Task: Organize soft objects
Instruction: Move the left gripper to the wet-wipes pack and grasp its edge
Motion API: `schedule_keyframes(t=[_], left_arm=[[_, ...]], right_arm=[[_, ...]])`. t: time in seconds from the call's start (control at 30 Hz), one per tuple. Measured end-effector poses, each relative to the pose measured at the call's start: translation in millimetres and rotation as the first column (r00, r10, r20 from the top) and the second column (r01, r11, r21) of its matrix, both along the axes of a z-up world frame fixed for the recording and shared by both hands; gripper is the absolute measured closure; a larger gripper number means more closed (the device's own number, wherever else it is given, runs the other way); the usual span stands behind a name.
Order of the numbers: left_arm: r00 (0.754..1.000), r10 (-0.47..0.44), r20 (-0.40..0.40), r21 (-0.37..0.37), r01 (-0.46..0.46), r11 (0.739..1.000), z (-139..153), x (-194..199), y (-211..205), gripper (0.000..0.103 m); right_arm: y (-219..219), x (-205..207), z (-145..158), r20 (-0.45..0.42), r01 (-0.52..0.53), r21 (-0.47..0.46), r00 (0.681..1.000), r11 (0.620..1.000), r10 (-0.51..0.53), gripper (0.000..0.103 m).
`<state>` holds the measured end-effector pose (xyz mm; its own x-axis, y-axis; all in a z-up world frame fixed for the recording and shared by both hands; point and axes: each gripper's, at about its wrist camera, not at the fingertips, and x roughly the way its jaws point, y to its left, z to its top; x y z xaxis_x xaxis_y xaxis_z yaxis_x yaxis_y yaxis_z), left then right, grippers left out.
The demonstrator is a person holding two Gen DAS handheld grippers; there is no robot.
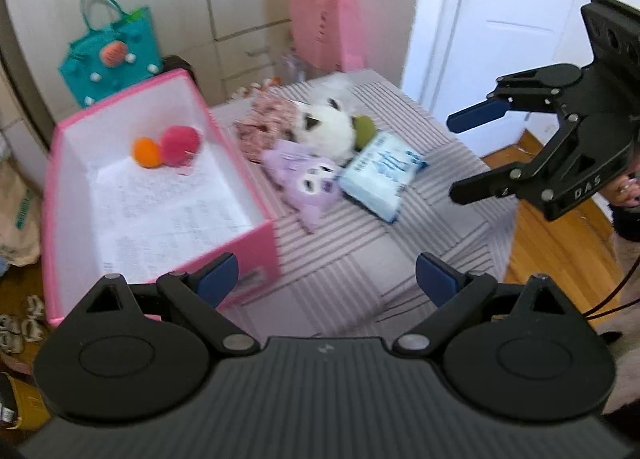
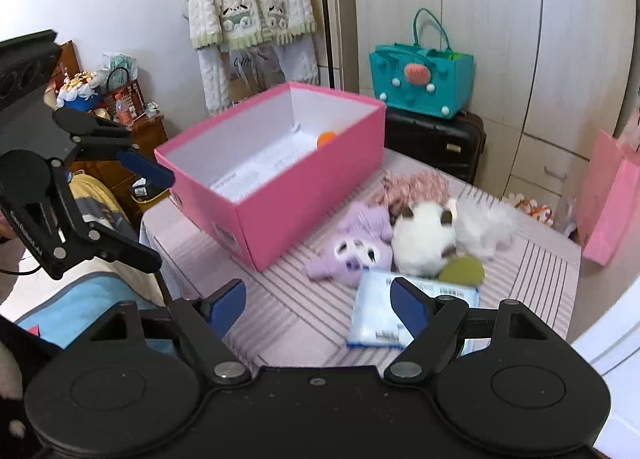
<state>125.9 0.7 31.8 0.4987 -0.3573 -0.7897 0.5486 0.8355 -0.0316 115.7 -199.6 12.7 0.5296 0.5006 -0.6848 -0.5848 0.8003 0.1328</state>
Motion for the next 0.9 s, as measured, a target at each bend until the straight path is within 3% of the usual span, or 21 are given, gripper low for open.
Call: schedule_keyframes(t=[0.2, 0.37, 0.43, 0.53, 0.73, 0.9], left_arm=[[0.999, -0.035, -0.028, -0.042, 0.034, 0.999, -17, 9, -23, 0.007], [0.998, -0.006, -0.062, -0.107, -0.001, 0.994, -31, 17, -33, 0.008], [0.999, 0.004, -0.046, -0.101, -0.009, 0.995, -36, 17, -38, 0.009], [1.000, 0.022, -0.004, -0.108, -0.023, 0.994, -44, 16, -44, 0.013], [0.996, 0.089, 0.014, -0.198, -0.085, 0.976, -66, 26, -52, 0.019], [0.985, 0.169, 0.024, -0.300, -0.154, 0.942, -85, 38, -63, 0.027]], right_arm=[[-23, -1, -28, -0.024, 0.037, 0.006, 0.999, 0.999, -0.037, 0.019], [-34, 0, -50, 0.034, 0.046, 0.010, 0.998, 0.999, -0.046, 0.015], [-37, 4, -63, 0.065, 0.038, -0.023, 0.997, 0.999, -0.037, 0.010], [-39, 16, -77, 0.071, 0.075, -0.078, 0.995, 0.994, -0.070, 0.010], [-62, 36, -91, 0.000, 0.120, 0.075, 0.993, 0.990, -0.121, 0.010], [-76, 52, -104, -0.023, 0.193, 0.122, 0.981, 0.974, -0.191, 0.014]])
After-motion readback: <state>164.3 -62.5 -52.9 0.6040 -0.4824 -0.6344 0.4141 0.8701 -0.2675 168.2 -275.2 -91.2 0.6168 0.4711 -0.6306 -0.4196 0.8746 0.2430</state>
